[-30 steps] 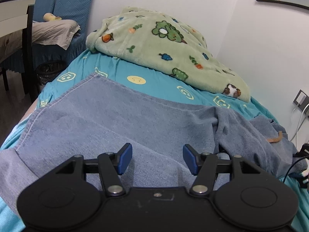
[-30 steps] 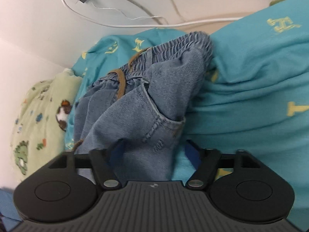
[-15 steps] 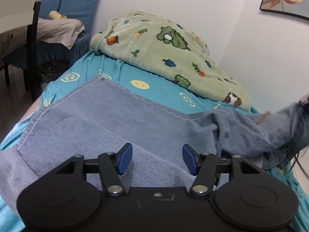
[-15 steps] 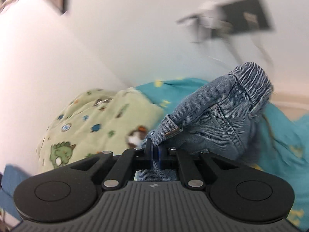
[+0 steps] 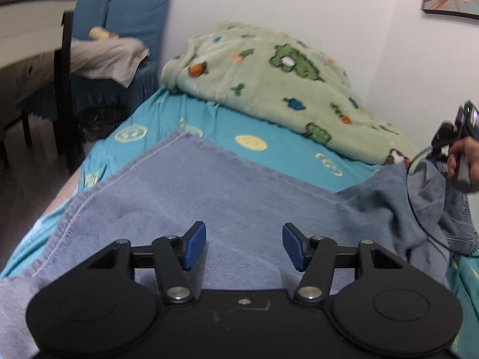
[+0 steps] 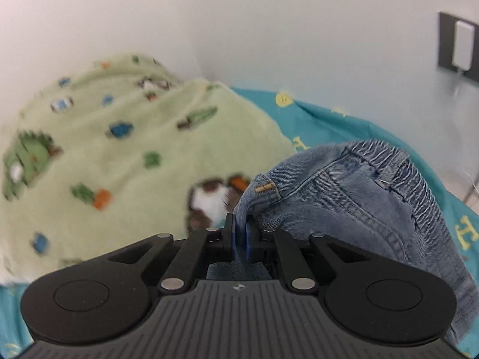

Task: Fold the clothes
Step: 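Grasp the striped denim cuff with the right gripper and lift it aside, then carry the striped denim garment toward the wall with the right gripper and release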

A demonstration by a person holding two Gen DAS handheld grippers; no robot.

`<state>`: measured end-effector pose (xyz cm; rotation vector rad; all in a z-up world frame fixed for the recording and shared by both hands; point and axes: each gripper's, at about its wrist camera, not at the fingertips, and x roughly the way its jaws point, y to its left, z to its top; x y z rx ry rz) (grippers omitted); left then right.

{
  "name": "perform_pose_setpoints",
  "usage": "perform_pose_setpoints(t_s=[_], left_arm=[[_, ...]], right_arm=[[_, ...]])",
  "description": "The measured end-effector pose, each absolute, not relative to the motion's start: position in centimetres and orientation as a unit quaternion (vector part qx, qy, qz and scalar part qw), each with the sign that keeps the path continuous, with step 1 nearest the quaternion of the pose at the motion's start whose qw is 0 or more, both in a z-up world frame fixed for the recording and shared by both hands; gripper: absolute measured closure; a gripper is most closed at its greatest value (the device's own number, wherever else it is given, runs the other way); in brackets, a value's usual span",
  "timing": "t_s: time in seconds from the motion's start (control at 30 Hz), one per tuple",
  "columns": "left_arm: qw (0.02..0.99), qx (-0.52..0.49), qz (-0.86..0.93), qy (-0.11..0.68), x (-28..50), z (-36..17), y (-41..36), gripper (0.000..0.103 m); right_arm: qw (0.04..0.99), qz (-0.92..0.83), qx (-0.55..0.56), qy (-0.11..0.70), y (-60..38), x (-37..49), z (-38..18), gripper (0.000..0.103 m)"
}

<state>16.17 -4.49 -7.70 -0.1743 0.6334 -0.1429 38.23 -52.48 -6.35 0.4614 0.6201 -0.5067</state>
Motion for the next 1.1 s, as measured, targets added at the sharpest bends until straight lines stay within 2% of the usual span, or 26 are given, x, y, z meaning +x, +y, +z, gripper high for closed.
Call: perform_pose_setpoints(t_s=[0.07,0.13,0.2,0.4,0.53,0.83,1.1], left_arm=[[0.941,-0.088,-0.072,0.318,16.5,-8.1,-4.4,0.049],[0.940,-0.088,-0.075,0.320,16.7,-8.1,-4.6,0.049],[0.940,-0.089,-0.079,0.320,16.5,-8.0,-4.6,0.049],[0.940,-0.106,-0.093,0.310,15.3,-6.9,-4.2,0.049],[0.942,-0.108,-0.100,0.300,14.2,-6.0,-4.0,0.049],[0.943,-0.095,-0.117,0.296,12.7,-5.3,-4.8,0.048],[0.938,-0.098,-0.115,0.312,13.2,-6.0,-5.7,0.048]], right_arm=[[0.891,-0.238,0.234,0.308,-53.0,38.3,-8.0,0.090],[0.887,-0.231,0.249,0.312,-53.3,37.9,-8.6,0.076],[0.887,-0.221,0.264,0.307,-53.2,36.5,-8.3,0.056],[0.899,-0.191,0.282,0.275,-50.9,29.2,-5.3,0.054],[0.890,-0.199,0.321,0.257,-50.4,22.4,-5.5,0.054],[0.822,-0.223,0.452,0.266,-53.6,13.8,-9.2,0.052],[0.780,-0.223,0.523,0.262,-55.9,14.7,-14.9,0.047]])
